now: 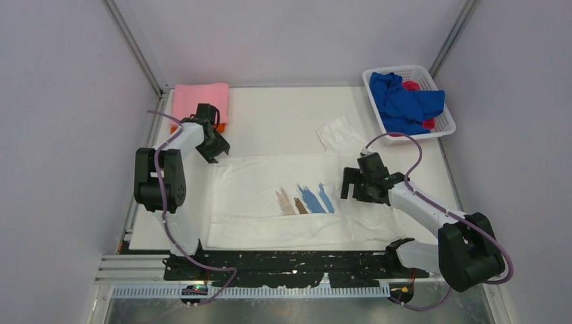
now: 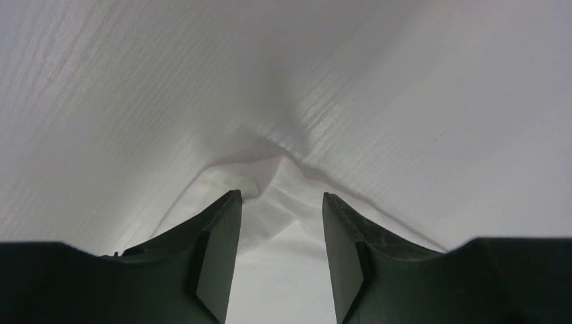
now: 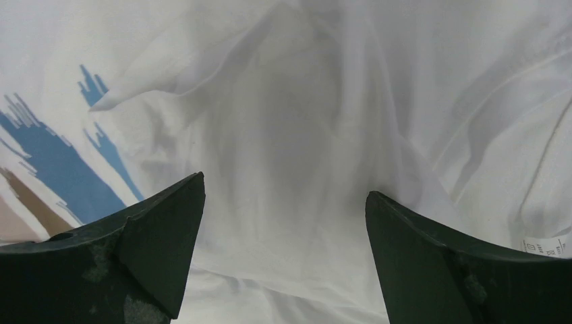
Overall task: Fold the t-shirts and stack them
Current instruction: Grab the side of the flattened tshirt furthest away from the robot with both arms
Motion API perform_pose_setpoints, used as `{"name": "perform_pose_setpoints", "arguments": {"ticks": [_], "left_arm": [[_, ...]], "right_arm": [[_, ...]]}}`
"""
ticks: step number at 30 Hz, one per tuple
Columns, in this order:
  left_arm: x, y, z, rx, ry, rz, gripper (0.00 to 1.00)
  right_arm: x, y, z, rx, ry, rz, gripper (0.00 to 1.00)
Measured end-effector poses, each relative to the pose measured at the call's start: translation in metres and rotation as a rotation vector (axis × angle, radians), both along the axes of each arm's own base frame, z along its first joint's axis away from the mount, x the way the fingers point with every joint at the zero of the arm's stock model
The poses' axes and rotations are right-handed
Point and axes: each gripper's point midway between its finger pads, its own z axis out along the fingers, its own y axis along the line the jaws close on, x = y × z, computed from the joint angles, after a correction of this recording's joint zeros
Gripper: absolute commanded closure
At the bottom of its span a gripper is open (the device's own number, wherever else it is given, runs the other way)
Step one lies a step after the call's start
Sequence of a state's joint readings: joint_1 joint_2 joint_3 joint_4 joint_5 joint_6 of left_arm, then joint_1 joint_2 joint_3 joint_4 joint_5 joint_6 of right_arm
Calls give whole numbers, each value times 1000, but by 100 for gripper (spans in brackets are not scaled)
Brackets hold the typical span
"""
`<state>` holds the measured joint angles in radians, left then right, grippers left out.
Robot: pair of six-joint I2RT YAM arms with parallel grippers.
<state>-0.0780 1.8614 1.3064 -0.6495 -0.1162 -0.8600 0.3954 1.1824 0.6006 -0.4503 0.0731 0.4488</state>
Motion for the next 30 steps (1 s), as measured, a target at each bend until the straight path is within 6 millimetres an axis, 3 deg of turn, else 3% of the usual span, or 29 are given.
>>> {"name": "perform_pose_setpoints", "arguments": {"ticks": [4, 18, 30], "left_arm": [[-1, 0, 0, -1, 12, 5, 51], [0, -26, 1, -5, 32, -20, 54], [-6, -43, -12, -8, 70, -36, 57]], "right_arm": [[5, -20, -16, 5, 42, -96, 5], [36, -62, -13, 71, -21, -314, 5], [26, -81, -11, 94, -43, -410, 5]]}}
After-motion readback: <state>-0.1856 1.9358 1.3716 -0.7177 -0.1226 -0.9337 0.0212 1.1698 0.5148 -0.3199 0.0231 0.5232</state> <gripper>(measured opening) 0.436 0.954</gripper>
